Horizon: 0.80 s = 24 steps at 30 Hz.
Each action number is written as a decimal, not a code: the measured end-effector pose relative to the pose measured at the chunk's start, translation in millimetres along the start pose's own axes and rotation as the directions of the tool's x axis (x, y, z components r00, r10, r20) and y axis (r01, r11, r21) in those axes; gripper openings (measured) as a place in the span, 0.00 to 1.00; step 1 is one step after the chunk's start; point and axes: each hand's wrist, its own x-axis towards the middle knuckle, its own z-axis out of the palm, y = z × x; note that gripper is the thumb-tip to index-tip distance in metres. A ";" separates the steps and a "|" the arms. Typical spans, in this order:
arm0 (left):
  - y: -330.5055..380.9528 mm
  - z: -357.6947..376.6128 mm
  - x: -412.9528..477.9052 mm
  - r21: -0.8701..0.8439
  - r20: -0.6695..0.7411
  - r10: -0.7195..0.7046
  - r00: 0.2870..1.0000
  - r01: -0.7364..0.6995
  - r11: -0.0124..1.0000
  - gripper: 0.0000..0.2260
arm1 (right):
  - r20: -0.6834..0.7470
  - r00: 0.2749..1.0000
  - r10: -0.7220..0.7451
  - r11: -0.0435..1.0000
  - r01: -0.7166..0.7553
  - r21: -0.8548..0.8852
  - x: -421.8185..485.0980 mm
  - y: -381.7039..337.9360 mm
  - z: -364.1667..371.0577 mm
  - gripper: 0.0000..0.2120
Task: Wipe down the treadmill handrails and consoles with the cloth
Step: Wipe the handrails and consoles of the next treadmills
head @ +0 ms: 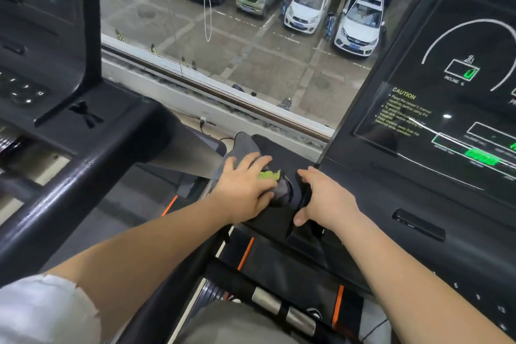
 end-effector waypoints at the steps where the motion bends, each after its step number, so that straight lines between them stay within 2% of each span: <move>1: -6.4 3.0 -9.0 -0.095 -0.071 -0.083 0.994 0.076 0.993 0.15 | 0.003 1.000 -0.002 1.000 0.002 -0.030 -1.1 -3.6 -1.3 0.58; 2: -14.3 3.7 -15.9 -0.245 -0.096 -0.231 0.968 0.202 0.948 0.19 | 0.007 1.000 -0.014 0.998 0.014 -0.058 -2.0 -7.5 -2.7 0.58; 3: -22.2 2.1 -19.4 -0.398 -0.043 -0.396 0.917 0.348 0.849 0.23 | 0.009 0.999 -0.035 0.997 0.036 -0.072 -2.5 -12.6 -4.2 0.59; 4: -28.5 0.4 -21.4 -0.519 0.097 -0.522 0.847 0.491 0.700 0.28 | 0.010 0.998 -0.062 0.995 0.063 -0.073 -1.8 -19.0 -5.4 0.60; 5: -33.3 -1.4 -21.7 -0.576 0.242 -0.565 0.789 0.585 0.571 0.30 | 0.010 0.996 -0.092 0.993 0.092 -0.070 -0.8 -27.0 -5.7 0.61; 6: -35.0 -2.8 -22.2 -0.586 0.339 -0.564 0.753 0.638 0.500 0.31 | 0.017 0.992 -0.123 0.990 0.124 -0.065 0.1 -35.6 -4.6 0.61; 7: -33.2 -2.1 -26.9 -0.577 0.375 -0.551 0.746 0.653 0.491 0.32 | 0.029 0.988 -0.151 0.987 0.153 -0.053 1.2 -42.9 -0.2 0.62; 8: -29.6 -2.0 -34.8 -0.559 0.349 -0.551 0.758 0.640 0.527 0.31 | 0.041 0.985 -0.169 0.985 0.171 -0.033 2.5 -48.8 7.3 0.64; 10: -19.7 2.2 -61.5 -0.482 0.206 -0.548 0.811 0.572 0.664 0.30 | 0.063 0.983 -0.172 0.985 0.172 -0.005 4.9 -55.6 24.1 0.67; 12: 0.9 4.3 -97.0 -0.263 0.116 -0.488 0.865 0.500 0.825 0.29 | 0.045 0.986 -0.160 0.987 0.160 0.006 7.7 -53.2 39.1 0.67; 13: 8.9 6.2 -109.7 -0.169 0.104 -0.462 0.881 0.474 0.864 0.29 | 0.028 0.988 -0.154 0.988 0.154 0.019 8.4 -51.5 43.7 0.67; 15: 4.5 6.1 -108.9 -0.126 0.124 -0.434 0.892 0.448 0.885 0.28 | 0.009 0.989 -0.145 0.989 0.144 0.034 11.3 -50.4 46.2 0.67; 18: -17.3 5.0 -71.0 -0.295 0.216 -0.447 0.868 0.495 0.817 0.27 | 0.017 0.992 -0.126 0.992 0.126 0.029 12.6 -52.0 45.8 0.68; 20: -19.4 7.0 -53.9 -0.337 0.234 -0.481 0.845 0.535 0.774 0.27 | 0.025 0.992 -0.126 0.992 0.125 0.026 11.9 -52.0 47.6 0.68; 22: -6.3 7.1 -67.8 -0.280 0.163 -0.505 0.848 0.531 0.800 0.26 | 0.025 0.990 -0.139 0.990 0.139 0.022 11.0 -50.0 49.6 0.67; 24: 8.8 7.6 -110.7 -0.145 0.100 -0.451 0.887 0.461 0.875 0.26 | 0.010 0.988 -0.151 0.988 0.151 0.012 8.3 -46.3 51.6 0.66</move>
